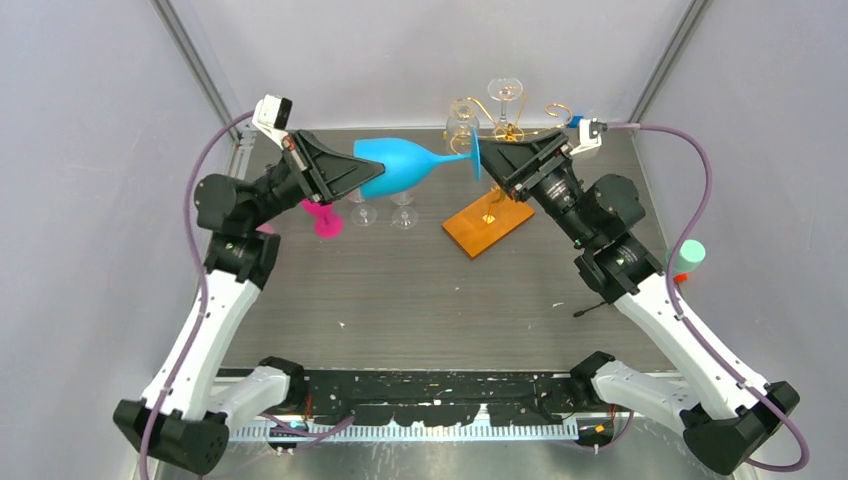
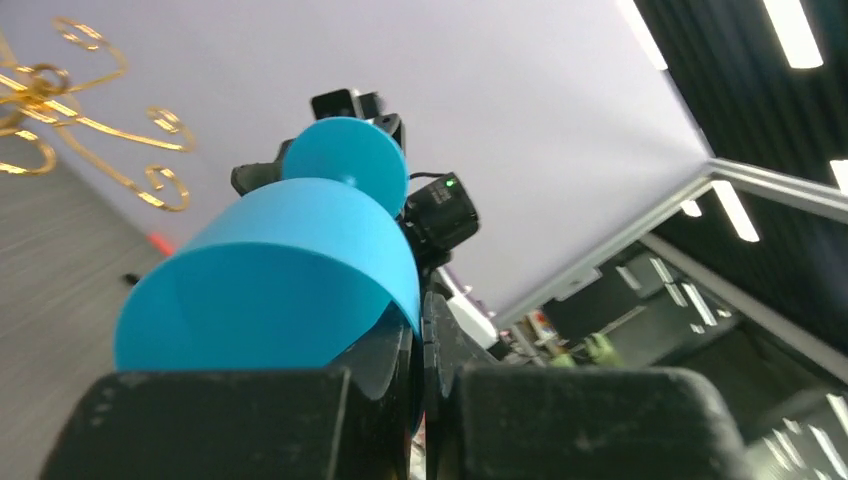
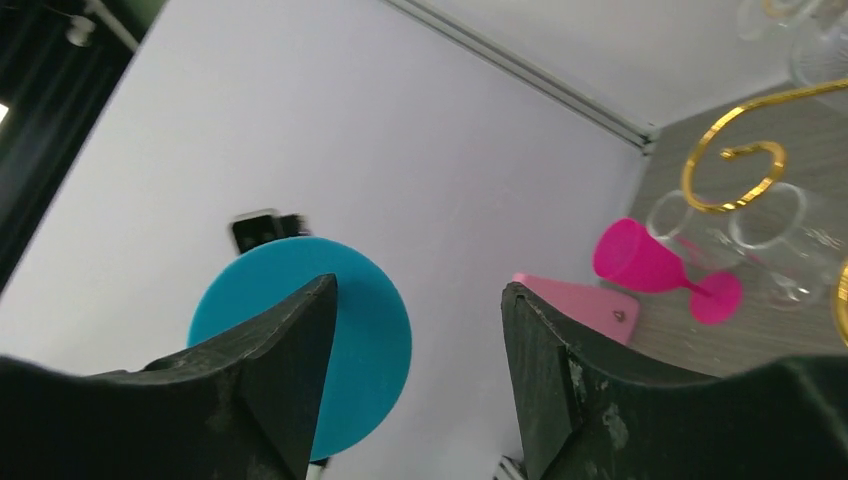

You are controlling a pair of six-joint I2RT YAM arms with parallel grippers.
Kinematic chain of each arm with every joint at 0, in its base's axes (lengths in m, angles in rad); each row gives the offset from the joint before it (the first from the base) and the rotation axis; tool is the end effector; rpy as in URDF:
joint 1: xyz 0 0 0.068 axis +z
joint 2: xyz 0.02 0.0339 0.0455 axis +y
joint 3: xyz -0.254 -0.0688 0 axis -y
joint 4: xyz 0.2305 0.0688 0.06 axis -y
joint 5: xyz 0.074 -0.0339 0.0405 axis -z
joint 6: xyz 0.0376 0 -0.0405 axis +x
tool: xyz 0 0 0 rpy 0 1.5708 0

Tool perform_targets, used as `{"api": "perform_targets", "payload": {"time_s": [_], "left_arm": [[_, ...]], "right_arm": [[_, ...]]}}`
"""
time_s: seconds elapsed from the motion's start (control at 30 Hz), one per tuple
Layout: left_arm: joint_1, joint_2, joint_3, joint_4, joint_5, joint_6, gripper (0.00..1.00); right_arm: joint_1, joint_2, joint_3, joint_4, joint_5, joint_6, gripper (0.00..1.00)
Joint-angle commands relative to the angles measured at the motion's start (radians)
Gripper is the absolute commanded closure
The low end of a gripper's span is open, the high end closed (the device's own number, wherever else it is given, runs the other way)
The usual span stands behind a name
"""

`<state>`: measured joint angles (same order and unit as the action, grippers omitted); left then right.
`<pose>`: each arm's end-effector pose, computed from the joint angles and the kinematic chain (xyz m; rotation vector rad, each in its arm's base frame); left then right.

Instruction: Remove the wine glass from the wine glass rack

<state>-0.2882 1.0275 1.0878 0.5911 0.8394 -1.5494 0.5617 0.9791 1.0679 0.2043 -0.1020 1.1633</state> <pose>0.1780 -0.0820 0.4648 0.1450 1.4035 -1.9665 0.1751 0.1147 0.4367 0.3324 1.4057 1.5214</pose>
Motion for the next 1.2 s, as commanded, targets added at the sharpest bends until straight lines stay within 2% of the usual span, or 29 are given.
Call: {"api": "perform_targets", "payload": {"time_s": [0.0,0.1,0.23,0.47,0.6,0.73,0.97,1.17], "left_arm": [[-0.022,-0.111,0.173,-0.694,-0.082,0.642,1.00],[-0.020,-0.126,0.250,-0.992,-0.257,0.889,1.00],[-0.020,-0.108,0.317,-1.290,-0.461,1.106,1.00],[-0.021,-0.059,0.297,-1.624,-0.718,1.268,1.00],[-0.021,0.006,0.262,-1.700,-0.817,1.303,1.00],[-0.020,0.115,0.223,-1.700,-0.947,1.327,1.00],[-0.016,0.271,0.228,-1.618,-0.982,1.294,1.00],[-0.001,0.341,0.207,-1.578,-1.007,1.284,1.00]], "right_arm": [[0.012,-0.024,0.049,-0.232,0.074,-0.148,0.33],[0.013,-0.046,0.065,-0.300,0.141,-0.194,0.33],[0.013,-0.065,0.085,-0.340,0.178,-0.233,0.32],[0.012,-0.094,0.101,-0.388,0.236,-0.281,0.32],[0.012,-0.098,0.105,-0.403,0.259,-0.295,0.32],[0.013,-0.100,0.098,-0.410,0.263,-0.296,0.33],[0.013,-0.108,0.090,-0.426,0.270,-0.295,0.33],[0.012,-0.139,0.086,-0.459,0.297,-0.311,0.33]]}}
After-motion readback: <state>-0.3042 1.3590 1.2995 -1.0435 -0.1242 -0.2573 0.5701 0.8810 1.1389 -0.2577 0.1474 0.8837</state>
